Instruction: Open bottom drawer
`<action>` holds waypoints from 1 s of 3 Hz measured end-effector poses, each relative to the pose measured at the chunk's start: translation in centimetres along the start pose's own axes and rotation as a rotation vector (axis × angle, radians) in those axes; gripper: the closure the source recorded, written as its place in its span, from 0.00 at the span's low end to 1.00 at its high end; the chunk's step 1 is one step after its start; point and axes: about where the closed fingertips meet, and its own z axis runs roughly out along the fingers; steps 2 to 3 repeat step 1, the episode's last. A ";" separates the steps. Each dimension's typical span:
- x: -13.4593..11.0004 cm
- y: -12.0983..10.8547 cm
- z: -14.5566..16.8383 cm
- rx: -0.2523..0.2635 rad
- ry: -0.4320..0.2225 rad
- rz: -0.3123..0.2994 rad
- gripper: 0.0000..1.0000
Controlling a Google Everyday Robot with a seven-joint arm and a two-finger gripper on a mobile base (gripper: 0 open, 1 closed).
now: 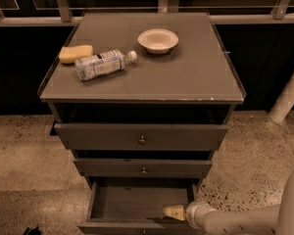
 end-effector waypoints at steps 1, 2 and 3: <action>0.0 0.0 0.0 0.000 0.000 0.000 0.00; 0.0 0.0 0.0 0.000 0.000 0.000 0.00; 0.0 0.0 0.0 0.000 0.000 0.000 0.00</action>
Offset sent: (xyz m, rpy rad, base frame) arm 0.0000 0.0000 0.0000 0.0000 0.0000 0.0000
